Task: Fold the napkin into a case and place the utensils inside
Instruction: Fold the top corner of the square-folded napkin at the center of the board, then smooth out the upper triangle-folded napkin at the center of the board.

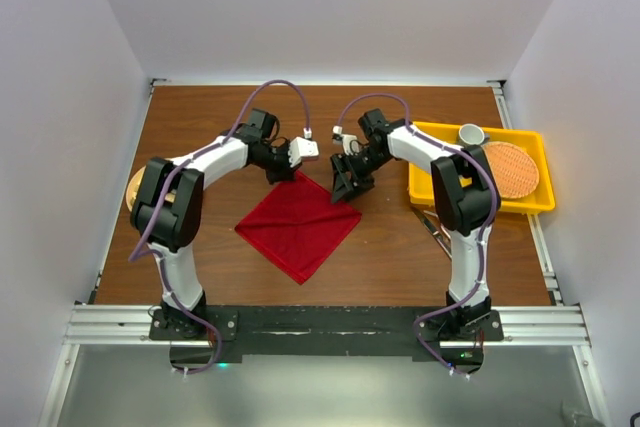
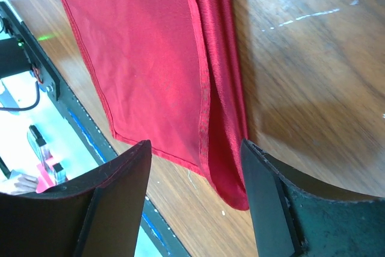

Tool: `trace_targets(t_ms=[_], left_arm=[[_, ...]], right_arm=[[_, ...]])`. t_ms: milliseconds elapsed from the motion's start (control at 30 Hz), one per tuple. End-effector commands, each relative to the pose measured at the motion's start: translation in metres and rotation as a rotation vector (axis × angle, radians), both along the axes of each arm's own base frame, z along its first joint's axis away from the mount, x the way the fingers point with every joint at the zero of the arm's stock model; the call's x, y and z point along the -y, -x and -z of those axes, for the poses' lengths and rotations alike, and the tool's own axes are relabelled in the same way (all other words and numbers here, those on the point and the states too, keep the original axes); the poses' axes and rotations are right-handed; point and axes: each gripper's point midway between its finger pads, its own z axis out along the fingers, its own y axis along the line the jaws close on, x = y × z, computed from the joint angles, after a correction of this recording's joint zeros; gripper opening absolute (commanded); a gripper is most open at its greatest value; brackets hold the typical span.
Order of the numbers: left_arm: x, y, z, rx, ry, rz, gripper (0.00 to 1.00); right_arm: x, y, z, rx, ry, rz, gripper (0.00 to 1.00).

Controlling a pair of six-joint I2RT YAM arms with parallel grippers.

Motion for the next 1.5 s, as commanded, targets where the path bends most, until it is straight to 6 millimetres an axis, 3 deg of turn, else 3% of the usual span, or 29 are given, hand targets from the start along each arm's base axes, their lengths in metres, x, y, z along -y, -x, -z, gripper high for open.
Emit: trace_targets(t_ms=[0, 133, 300, 433, 467, 500, 567, 600, 667, 733, 767, 833, 867, 967, 1333, 1467], left_arm=[[-0.001, -0.034, -0.02, 0.09, 0.025, -0.082, 0.12], [-0.01, -0.049, -0.038, 0.116, 0.034, -0.181, 0.39], [-0.032, -0.039, -0.088, 0.064, 0.155, -0.326, 0.53], [-0.037, 0.004, -0.138, -0.121, 0.394, -0.412, 0.77], [-0.036, 0.024, -0.13, -0.235, 0.43, -0.461, 0.79], [-0.03, 0.036, -0.138, -0.276, 0.489, -0.445, 0.85], [-0.029, 0.069, -0.132, -0.398, 0.55, -0.538, 0.89], [-0.028, 0.073, -0.133, -0.392, 0.583, -0.545, 0.88], [-0.029, 0.101, -0.117, -0.477, 0.603, -0.603, 0.86], [-0.027, 0.124, -0.104, -0.55, 0.611, -0.593, 0.75], [-0.026, 0.134, -0.1, -0.598, 0.615, -0.59, 0.6], [-0.027, 0.148, -0.083, -0.667, 0.6, -0.62, 0.43], [-0.027, 0.152, -0.078, -0.7, 0.597, -0.651, 0.29], [-0.029, 0.153, -0.064, -0.736, 0.612, -0.716, 0.17], [-0.031, 0.124, -0.018, -0.827, 0.566, -0.796, 0.18], [-0.028, 0.11, -0.02, -0.856, 0.584, -0.745, 0.23]], right_arm=[[0.0, -0.011, -0.045, 0.104, -0.078, 0.001, 0.65], [0.0, -0.01, -0.058, 0.138, -0.112, -0.019, 0.66], [-0.005, -0.004, -0.08, 0.182, -0.182, -0.038, 0.63], [-0.021, 0.007, -0.099, 0.172, -0.295, -0.029, 0.61], [-0.023, 0.014, -0.096, 0.157, -0.298, -0.033, 0.61], [-0.026, 0.02, -0.099, 0.165, -0.308, -0.048, 0.61], [-0.034, 0.033, -0.091, 0.164, -0.299, -0.083, 0.62], [-0.036, 0.035, -0.087, 0.165, -0.292, -0.091, 0.62], [-0.042, 0.038, -0.081, 0.16, -0.289, -0.105, 0.6], [-0.049, 0.04, -0.075, 0.148, -0.286, -0.115, 0.58], [-0.051, 0.04, -0.075, 0.149, -0.286, -0.118, 0.56], [-0.058, 0.042, -0.073, 0.148, -0.295, -0.121, 0.54], [-0.059, 0.045, -0.069, 0.136, -0.295, -0.121, 0.52], [-0.064, 0.052, -0.059, 0.103, -0.293, -0.123, 0.5], [-0.073, 0.058, -0.025, 0.013, -0.294, -0.073, 0.48], [-0.07, 0.055, -0.01, 0.003, -0.259, -0.061, 0.47]])
